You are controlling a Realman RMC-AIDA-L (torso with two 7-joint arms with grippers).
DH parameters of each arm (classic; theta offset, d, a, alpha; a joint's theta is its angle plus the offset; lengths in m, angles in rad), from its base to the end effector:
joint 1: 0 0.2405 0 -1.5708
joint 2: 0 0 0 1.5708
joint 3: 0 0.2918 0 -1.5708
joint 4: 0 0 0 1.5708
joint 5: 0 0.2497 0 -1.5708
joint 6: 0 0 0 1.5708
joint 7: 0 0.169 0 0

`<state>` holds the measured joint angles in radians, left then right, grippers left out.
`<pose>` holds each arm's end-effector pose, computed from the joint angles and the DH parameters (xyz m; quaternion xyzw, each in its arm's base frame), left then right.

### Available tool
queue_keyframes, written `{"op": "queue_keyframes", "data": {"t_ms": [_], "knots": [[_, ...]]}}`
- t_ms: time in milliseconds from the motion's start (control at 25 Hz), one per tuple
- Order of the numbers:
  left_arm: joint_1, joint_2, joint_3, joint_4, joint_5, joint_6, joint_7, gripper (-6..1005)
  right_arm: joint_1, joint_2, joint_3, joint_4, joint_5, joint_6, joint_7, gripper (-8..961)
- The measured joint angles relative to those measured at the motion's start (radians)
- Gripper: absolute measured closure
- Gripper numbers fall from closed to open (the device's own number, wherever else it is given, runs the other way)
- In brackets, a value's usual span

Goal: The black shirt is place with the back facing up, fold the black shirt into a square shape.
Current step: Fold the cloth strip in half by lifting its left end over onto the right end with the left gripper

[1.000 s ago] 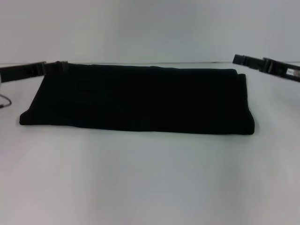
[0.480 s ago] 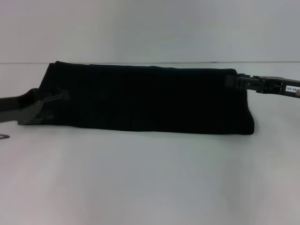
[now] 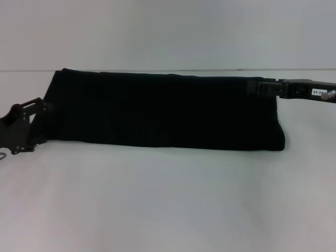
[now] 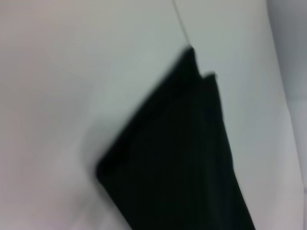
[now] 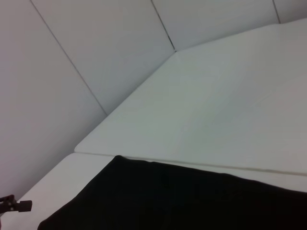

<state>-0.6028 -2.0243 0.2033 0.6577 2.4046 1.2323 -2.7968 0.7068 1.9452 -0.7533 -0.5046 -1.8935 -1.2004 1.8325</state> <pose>-0.4038 0.4282 0.0379 -0.4578 -0.8081 -0.3145 0.1961 0.2913 0.4879 0.0026 -0.8527 0.4085 0.2446 0.2151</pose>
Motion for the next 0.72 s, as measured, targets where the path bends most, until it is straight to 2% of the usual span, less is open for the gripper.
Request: {"op": "queue_keyframes", "data": {"t_ms": [400, 720], "knots": [[-0.004, 0.003, -0.009, -0.026, 0.029, -0.081, -0.086, 63, 0.013, 0.007, -0.006, -0.002, -0.007, 0.002, -0.006, 127], [-0.001, 0.002, -0.012, -0.053, 0.057, -0.106, -0.105, 63, 0.029, -0.005, -0.009, -0.014, -0.054, -0.143, -0.075, 127]]}}
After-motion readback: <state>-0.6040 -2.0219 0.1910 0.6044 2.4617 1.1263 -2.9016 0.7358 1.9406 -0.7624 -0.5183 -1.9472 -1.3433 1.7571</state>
